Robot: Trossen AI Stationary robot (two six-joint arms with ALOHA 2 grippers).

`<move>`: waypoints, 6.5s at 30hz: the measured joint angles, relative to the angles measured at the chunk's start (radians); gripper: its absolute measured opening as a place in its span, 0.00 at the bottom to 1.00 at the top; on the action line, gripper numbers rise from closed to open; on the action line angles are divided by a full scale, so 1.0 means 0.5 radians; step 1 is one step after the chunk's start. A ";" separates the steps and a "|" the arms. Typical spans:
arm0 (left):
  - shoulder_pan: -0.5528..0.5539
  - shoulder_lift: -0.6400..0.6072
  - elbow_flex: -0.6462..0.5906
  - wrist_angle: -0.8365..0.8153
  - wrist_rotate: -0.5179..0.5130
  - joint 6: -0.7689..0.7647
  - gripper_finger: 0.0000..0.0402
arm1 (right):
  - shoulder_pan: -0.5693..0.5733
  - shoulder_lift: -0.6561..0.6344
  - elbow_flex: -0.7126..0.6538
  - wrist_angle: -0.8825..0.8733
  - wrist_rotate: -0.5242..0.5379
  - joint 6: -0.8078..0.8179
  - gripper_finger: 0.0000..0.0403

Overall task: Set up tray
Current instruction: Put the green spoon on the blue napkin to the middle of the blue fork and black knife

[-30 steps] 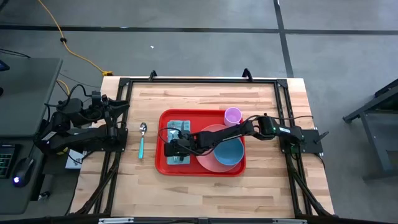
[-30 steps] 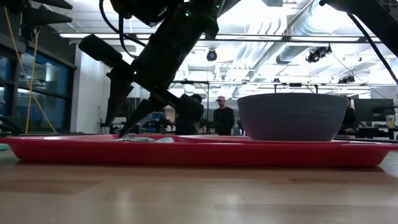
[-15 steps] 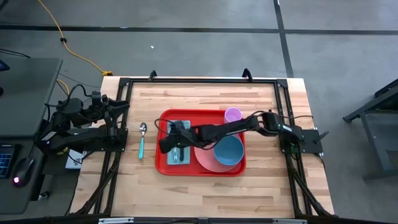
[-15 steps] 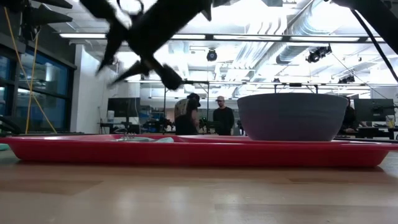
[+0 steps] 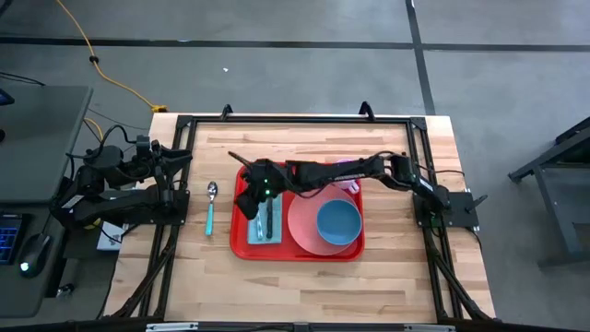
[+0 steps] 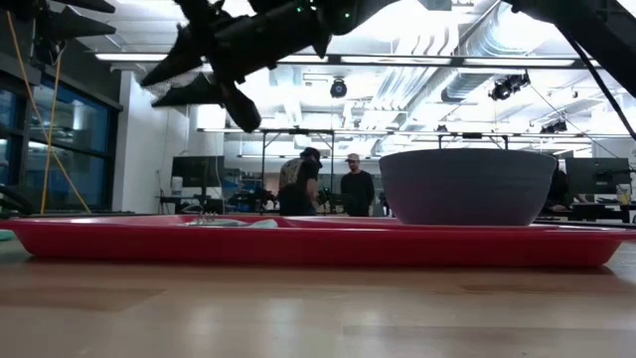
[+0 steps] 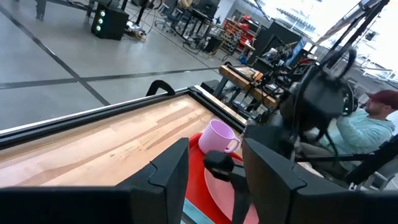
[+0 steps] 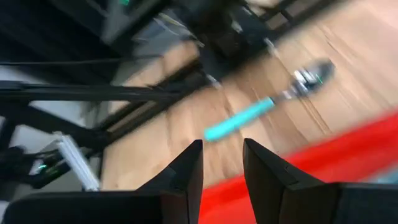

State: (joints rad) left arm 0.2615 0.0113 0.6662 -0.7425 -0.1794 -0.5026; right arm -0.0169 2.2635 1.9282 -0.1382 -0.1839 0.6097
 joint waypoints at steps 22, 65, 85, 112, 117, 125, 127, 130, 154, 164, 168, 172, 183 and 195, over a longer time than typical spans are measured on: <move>0.001 0.000 0.000 -0.070 -0.004 0.047 0.45 | -0.238 -0.365 0.005 -0.368 -0.165 -1.014 0.04; 0.000 0.889 0.032 -0.793 0.374 -0.420 0.45 | -0.419 -1.722 -0.177 -1.615 1.053 -1.444 0.00; 0.000 1.959 0.032 -0.812 0.309 -0.667 0.45 | -0.424 -2.015 -0.179 -2.023 1.430 -1.446 0.00; 0.000 2.236 0.017 -0.801 0.420 -0.679 0.45 | -0.424 -2.017 -0.179 -1.983 1.407 -1.588 0.00; 0.000 2.236 -0.003 -0.777 0.506 -0.621 0.45 | -0.424 -2.017 -0.179 -1.983 1.407 -1.588 0.00; -0.099 2.236 -0.004 -0.765 0.556 -0.584 0.45 | -0.424 -2.019 -0.179 -1.985 1.408 -1.588 0.00; -0.156 2.235 -0.015 -0.751 0.594 -0.660 0.45 | -0.424 -2.024 -0.179 -1.986 1.407 -1.588 0.00; -0.293 2.235 -0.054 -0.699 0.681 -0.853 0.45 | -0.424 -2.030 -0.179 -1.988 1.407 -1.588 0.00; -0.851 2.553 -0.106 -0.444 0.411 -1.943 0.45 | -0.424 -2.044 -0.179 -1.987 1.301 -1.619 0.00; -0.851 2.626 -0.105 -0.405 0.518 -1.942 0.45 | -0.424 -2.044 -0.182 -1.988 1.256 -1.602 0.00; -0.851 2.625 -0.105 -0.383 0.518 -1.943 0.45 | -0.424 -2.043 -0.182 -1.988 1.215 -1.601 0.00; -0.851 2.626 -0.105 -0.412 0.505 -1.948 0.45 | -0.424 -2.043 -0.183 -1.988 1.195 -1.590 0.00; -0.850 2.616 -0.246 -0.182 0.555 -2.044 0.45 | -0.423 -2.044 -0.183 -2.003 1.193 -1.603 0.00; -0.851 2.619 -0.258 -0.186 0.538 -1.975 0.42 | -0.424 -2.082 -0.184 -2.013 1.200 -1.626 0.00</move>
State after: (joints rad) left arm -0.1638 1.3209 0.5373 -0.8354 0.0894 -1.4899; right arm -0.2287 1.2226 1.8362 -1.1446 0.4164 -0.2031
